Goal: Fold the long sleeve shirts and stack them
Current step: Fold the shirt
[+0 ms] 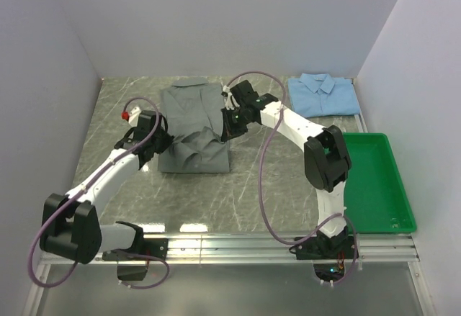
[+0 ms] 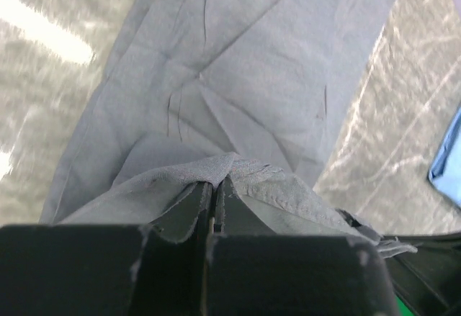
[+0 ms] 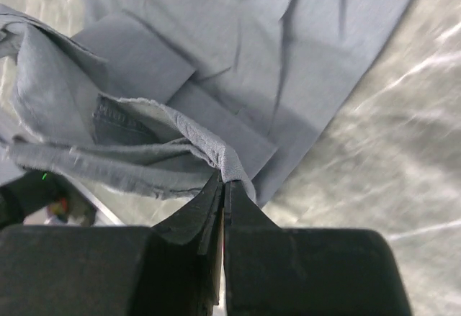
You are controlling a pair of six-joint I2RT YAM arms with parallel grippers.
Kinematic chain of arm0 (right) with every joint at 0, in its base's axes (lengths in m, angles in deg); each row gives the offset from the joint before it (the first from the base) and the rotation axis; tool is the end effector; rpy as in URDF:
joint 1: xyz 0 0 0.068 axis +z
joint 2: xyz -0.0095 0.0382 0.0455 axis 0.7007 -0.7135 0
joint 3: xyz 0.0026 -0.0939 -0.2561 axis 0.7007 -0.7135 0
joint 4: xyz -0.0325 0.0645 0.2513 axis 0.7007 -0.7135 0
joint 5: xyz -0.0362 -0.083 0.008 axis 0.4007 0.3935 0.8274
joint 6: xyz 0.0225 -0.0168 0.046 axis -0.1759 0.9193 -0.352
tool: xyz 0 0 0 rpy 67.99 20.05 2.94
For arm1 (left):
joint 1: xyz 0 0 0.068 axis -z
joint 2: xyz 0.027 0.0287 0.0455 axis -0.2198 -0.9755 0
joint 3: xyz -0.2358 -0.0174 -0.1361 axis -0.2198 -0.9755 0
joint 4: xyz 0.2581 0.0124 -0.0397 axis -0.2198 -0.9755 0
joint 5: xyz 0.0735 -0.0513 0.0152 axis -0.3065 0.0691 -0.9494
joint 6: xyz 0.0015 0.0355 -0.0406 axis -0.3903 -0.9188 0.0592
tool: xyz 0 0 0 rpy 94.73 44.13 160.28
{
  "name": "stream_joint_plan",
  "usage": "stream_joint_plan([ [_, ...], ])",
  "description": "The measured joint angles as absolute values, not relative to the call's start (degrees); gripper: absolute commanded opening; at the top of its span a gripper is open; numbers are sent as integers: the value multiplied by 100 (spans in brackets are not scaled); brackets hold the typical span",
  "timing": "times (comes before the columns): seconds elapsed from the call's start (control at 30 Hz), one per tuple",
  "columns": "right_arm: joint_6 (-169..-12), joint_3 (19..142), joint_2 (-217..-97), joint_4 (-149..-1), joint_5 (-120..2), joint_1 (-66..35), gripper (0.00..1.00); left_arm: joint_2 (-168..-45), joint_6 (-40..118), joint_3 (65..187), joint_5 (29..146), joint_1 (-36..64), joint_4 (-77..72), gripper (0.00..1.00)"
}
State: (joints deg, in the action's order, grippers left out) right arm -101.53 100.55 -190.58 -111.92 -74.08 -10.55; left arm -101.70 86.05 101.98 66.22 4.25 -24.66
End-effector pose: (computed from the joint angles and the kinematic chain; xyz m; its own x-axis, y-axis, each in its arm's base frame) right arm 0.3580 0.2575 0.2428 -0.8689 -0.2430 -0.4312 -0.4487 0.7546 0.4788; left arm 0.2527 -0.0687 0.2504 -0.4489 -0.7299 -0.5154 -0.4851 0.6835 -0.5455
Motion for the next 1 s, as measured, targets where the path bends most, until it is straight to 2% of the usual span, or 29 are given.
stream_joint_plan([
  [0.43,-9842,11104,-19915,-10899,-6862,-1112,1,-11426,8554,10442,6838,-108,-1597,2],
  [0.73,-9761,11168,-20453,-10754,-6680,-1151,4,-12349,8544,10759,6952,-147,-1271,5],
  [1.0,-9757,11170,-20525,-10518,-6558,-1225,8,-12552,8546,10845,6862,-147,-1035,7],
])
